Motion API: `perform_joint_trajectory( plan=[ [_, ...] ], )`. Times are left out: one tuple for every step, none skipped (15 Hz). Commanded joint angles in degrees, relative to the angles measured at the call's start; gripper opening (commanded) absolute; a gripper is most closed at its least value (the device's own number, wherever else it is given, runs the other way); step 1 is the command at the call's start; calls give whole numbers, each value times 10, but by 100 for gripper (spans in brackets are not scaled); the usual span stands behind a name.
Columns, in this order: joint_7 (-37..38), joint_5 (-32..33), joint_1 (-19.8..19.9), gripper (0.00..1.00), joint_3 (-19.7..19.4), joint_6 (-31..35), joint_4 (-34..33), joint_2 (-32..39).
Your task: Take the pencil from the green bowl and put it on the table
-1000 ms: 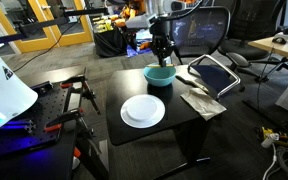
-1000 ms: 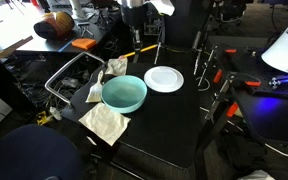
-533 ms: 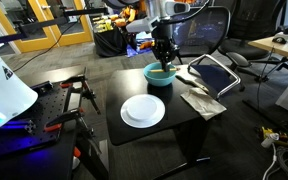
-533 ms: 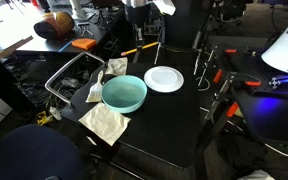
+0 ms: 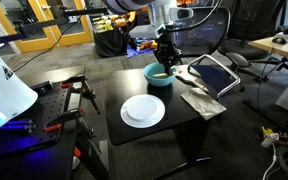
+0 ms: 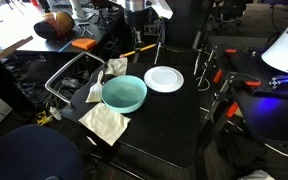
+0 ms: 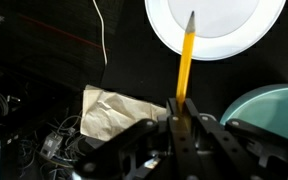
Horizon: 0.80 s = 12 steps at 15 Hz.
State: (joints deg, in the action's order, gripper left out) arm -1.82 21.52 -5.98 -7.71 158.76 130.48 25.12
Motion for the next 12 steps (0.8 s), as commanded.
perform_joint_trajectory(
  plan=[
    [-70,-6,43,2,19,39,-23,35],
    [-94,-10,56,2,26,48,-27,44],
    [-122,-16,74,2,38,54,-32,53],
    [-154,-20,92,2,53,60,-36,61],
    [-195,-26,118,2,75,66,-40,72],
    [-225,-29,136,2,91,69,-44,81],
    [-251,-32,153,2,106,67,-51,93],
    [-275,-36,167,2,119,63,-58,103],
    [-294,-40,179,2,129,57,-65,114],
    [-309,-41,188,2,137,53,-72,124],
    [-324,-39,196,2,143,52,-79,135],
    [-339,-37,205,2,150,50,-85,146]
  ],
)
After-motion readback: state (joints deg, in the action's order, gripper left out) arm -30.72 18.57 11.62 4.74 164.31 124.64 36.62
